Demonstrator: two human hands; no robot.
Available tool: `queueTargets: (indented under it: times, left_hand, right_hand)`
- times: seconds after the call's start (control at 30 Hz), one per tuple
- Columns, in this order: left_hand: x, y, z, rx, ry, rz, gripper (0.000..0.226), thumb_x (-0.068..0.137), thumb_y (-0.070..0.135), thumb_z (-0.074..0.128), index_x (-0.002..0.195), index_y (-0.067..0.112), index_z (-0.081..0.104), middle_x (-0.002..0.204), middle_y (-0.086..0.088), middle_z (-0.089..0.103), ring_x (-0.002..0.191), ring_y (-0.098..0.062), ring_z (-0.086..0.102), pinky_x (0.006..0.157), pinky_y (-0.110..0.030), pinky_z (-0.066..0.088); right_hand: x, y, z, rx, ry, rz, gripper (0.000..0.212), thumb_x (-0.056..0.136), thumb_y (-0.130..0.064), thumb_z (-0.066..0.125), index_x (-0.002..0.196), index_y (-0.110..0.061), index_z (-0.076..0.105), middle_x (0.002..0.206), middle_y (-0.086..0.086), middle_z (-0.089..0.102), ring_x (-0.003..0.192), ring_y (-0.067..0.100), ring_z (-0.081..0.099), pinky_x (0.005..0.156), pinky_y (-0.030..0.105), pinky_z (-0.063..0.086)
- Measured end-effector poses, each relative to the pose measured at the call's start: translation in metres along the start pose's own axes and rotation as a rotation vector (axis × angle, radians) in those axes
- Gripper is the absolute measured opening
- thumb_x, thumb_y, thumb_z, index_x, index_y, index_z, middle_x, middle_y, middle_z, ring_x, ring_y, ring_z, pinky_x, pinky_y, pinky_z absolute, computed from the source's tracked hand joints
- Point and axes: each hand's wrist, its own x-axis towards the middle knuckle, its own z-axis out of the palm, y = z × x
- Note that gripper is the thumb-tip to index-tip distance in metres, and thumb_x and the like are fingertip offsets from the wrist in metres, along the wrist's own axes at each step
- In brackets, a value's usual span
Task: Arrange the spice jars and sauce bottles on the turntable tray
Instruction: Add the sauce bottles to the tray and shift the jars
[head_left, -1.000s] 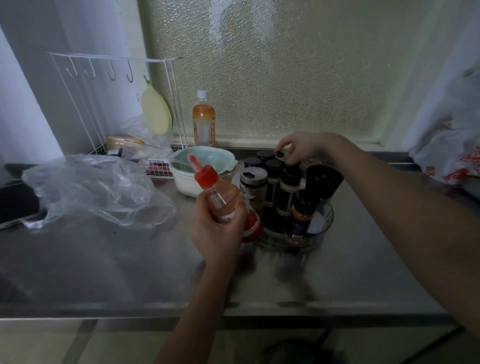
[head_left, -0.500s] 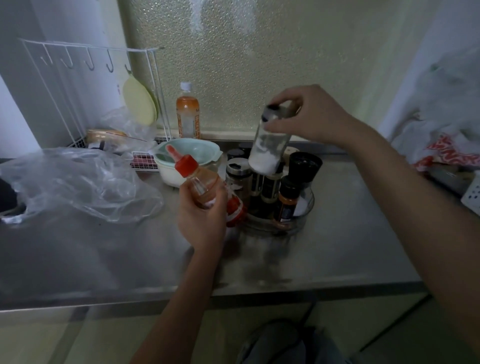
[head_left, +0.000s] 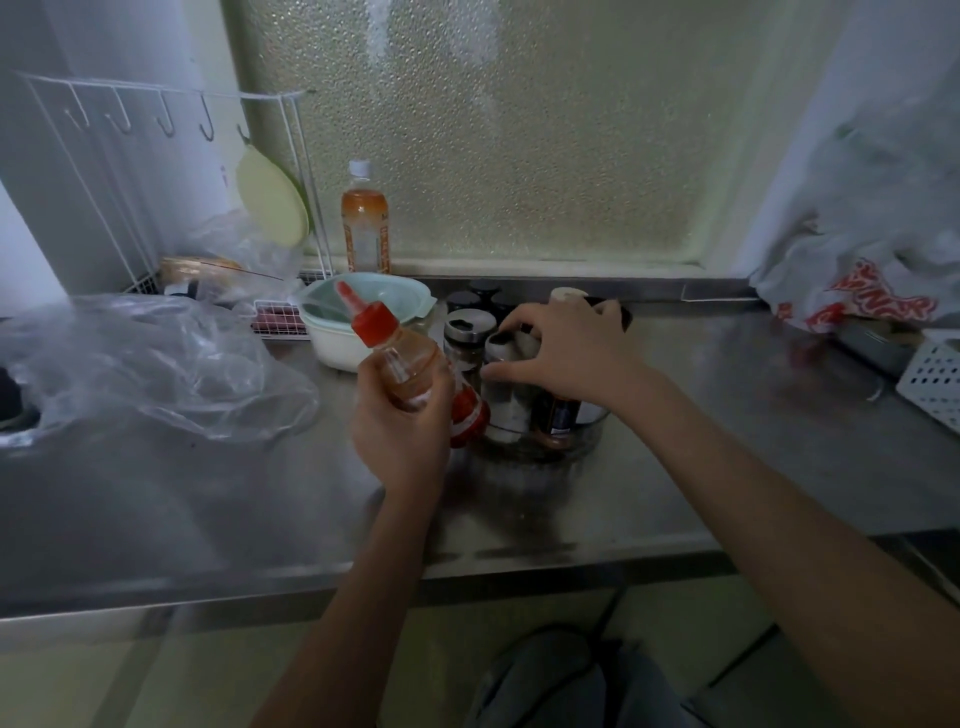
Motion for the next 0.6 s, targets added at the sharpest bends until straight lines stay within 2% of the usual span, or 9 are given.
queueTargets:
  times: [0.1, 0.23, 0.3, 0.33, 0.4, 0.47, 0.5, 0.53, 0.6]
  left_hand:
    - [0.000, 0.002, -0.001, -0.006, 0.002, -0.004, 0.047, 0.068, 0.056, 0.060, 0.102, 0.024, 0.059, 0.090, 0.015, 0.063, 0.084, -0.001, 0.062, 0.079, -0.034, 0.054]
    - [-0.001, 0.002, -0.001, -0.001, -0.016, -0.007, 0.042, 0.068, 0.053, 0.062, 0.098, 0.023, 0.059, 0.086, 0.017, 0.064, 0.081, 0.004, 0.061, 0.077, -0.030, 0.054]
    - [-0.001, 0.002, 0.000, 0.001, -0.027, -0.005, 0.045, 0.068, 0.052, 0.062, 0.101, 0.021, 0.060, 0.091, 0.010, 0.068, 0.083, -0.001, 0.063, 0.077, -0.031, 0.054]
    - [-0.001, 0.002, 0.001, -0.002, -0.026, -0.008, 0.046, 0.068, 0.052, 0.062, 0.102, 0.021, 0.060, 0.093, 0.009, 0.069, 0.083, -0.003, 0.064, 0.077, -0.032, 0.055]
    - [0.000, 0.002, 0.000, -0.010, -0.018, -0.013, 0.046, 0.068, 0.051, 0.062, 0.102, 0.020, 0.061, 0.092, 0.008, 0.069, 0.082, -0.002, 0.064, 0.077, -0.031, 0.055]
    - [0.000, 0.002, 0.000, -0.002, -0.013, -0.007, 0.046, 0.068, 0.051, 0.063, 0.102, 0.019, 0.061, 0.092, 0.007, 0.069, 0.082, -0.003, 0.064, 0.076, -0.032, 0.055]
    - [0.000, 0.002, 0.000, 0.007, -0.012, -0.002, 0.046, 0.068, 0.051, 0.063, 0.102, 0.019, 0.061, 0.093, 0.006, 0.069, 0.083, -0.005, 0.065, 0.077, -0.034, 0.056]
    - [-0.001, 0.002, 0.000, 0.013, -0.011, 0.004, 0.046, 0.069, 0.051, 0.063, 0.102, 0.019, 0.061, 0.093, 0.006, 0.069, 0.083, -0.006, 0.065, 0.078, -0.035, 0.056]
    - [-0.001, 0.003, -0.002, 0.027, -0.004, 0.012, 0.047, 0.069, 0.051, 0.064, 0.103, 0.019, 0.060, 0.094, 0.009, 0.068, 0.084, -0.006, 0.064, 0.079, -0.035, 0.055]
  right_hand:
    - [-0.005, 0.012, -0.005, 0.343, 0.072, 0.000, 0.046, 0.077, -0.069, 0.049, 0.109, -0.038, 0.060, 0.094, -0.014, 0.065, 0.093, 0.008, 0.058, 0.090, 0.039, 0.042]
    - [-0.021, 0.044, -0.012, 0.675, 0.543, 0.029, 0.025, 0.093, -0.034, 0.049, 0.097, -0.016, 0.066, 0.091, -0.009, 0.067, 0.082, -0.002, 0.060, 0.078, 0.019, 0.045]
    - [-0.039, 0.066, 0.002, 0.765, 0.710, 0.180, 0.016, 0.094, -0.023, 0.049, 0.085, -0.024, 0.062, 0.081, -0.014, 0.062, 0.074, -0.006, 0.056, 0.072, 0.015, 0.042]
    - [-0.051, 0.075, 0.014, 0.780, 0.709, 0.278, 0.019, 0.093, -0.019, 0.049, 0.082, -0.029, 0.060, 0.080, -0.013, 0.061, 0.074, -0.004, 0.056, 0.071, 0.018, 0.041]
    - [-0.073, 0.085, 0.047, 0.711, 0.520, 0.335, 0.020, 0.089, -0.009, 0.051, 0.087, -0.027, 0.061, 0.090, -0.006, 0.064, 0.080, 0.009, 0.056, 0.070, 0.020, 0.041]
    - [-0.088, 0.085, 0.073, 0.561, 0.324, 0.223, 0.024, 0.083, 0.000, 0.056, 0.098, -0.016, 0.064, 0.101, -0.004, 0.062, 0.088, 0.009, 0.052, 0.074, 0.008, 0.037]
    - [-0.090, 0.084, 0.081, 0.492, 0.300, 0.160, 0.026, 0.081, 0.002, 0.058, 0.101, -0.014, 0.064, 0.102, -0.005, 0.060, 0.091, 0.005, 0.049, 0.076, 0.003, 0.034]
    - [-0.090, 0.082, 0.085, 0.431, 0.301, 0.116, 0.025, 0.080, 0.001, 0.060, 0.101, -0.013, 0.065, 0.101, -0.003, 0.060, 0.091, 0.005, 0.049, 0.076, 0.002, 0.033]
    - [-0.084, 0.079, 0.087, 0.341, 0.309, 0.075, 0.021, 0.080, -0.002, 0.062, 0.098, -0.012, 0.066, 0.098, 0.004, 0.064, 0.091, 0.016, 0.055, 0.077, 0.014, 0.036]
